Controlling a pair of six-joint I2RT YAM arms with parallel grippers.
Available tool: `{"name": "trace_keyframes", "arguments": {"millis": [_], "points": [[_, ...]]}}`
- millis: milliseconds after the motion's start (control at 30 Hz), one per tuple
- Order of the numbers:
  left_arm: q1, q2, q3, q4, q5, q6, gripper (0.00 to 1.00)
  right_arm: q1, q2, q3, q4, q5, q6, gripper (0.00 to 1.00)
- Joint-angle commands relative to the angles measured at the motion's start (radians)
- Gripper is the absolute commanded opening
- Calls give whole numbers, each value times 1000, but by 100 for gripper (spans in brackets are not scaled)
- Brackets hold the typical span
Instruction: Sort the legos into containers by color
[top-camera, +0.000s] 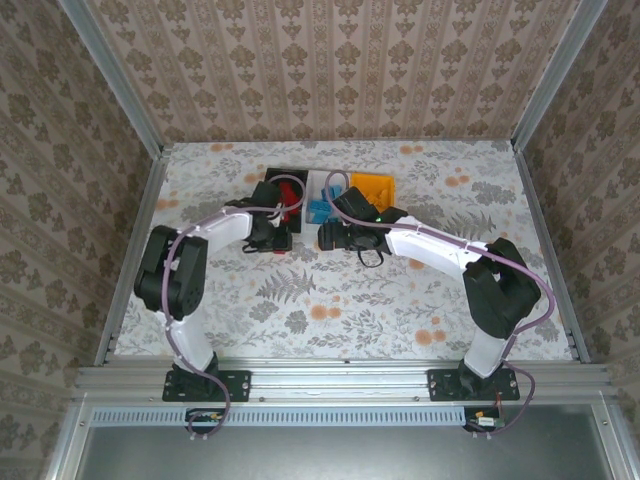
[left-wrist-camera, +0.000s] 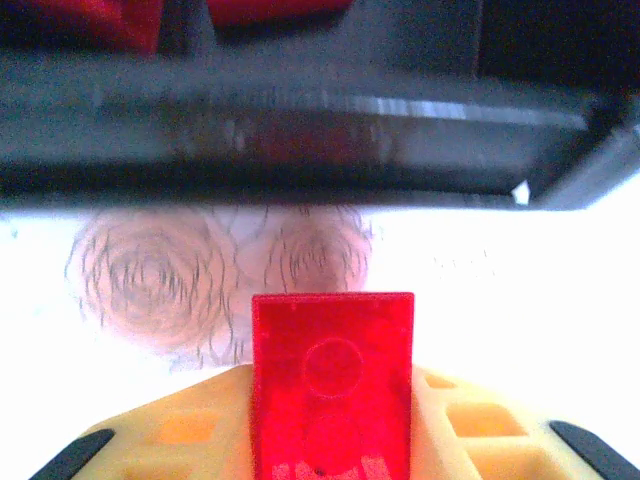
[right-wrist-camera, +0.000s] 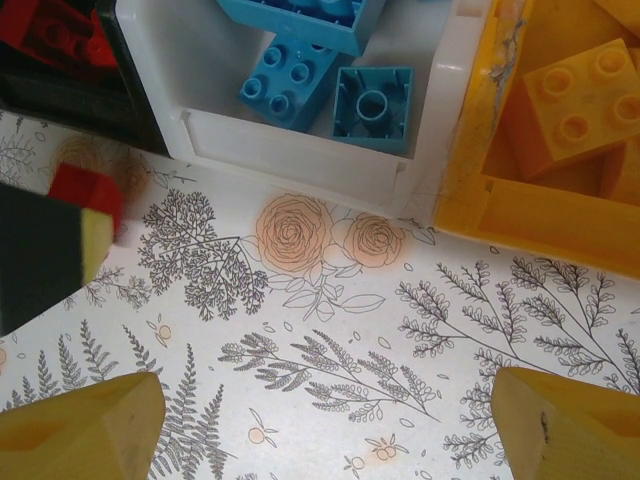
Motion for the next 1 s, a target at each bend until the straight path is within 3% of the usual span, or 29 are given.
{"name": "trace_keyframes", "arguments": {"millis": [0, 333, 967], "points": [[8, -108, -40, -29, 58, -33, 35, -3, -53, -27, -13, 23, 8, 86], [59, -213, 24, -97, 88, -14, 36, -6, -110, -101, -2, 41, 25, 86], [87, -71, 261, -163, 97, 47, 36, -32, -228, -221, 6, 54, 32, 87]]}}
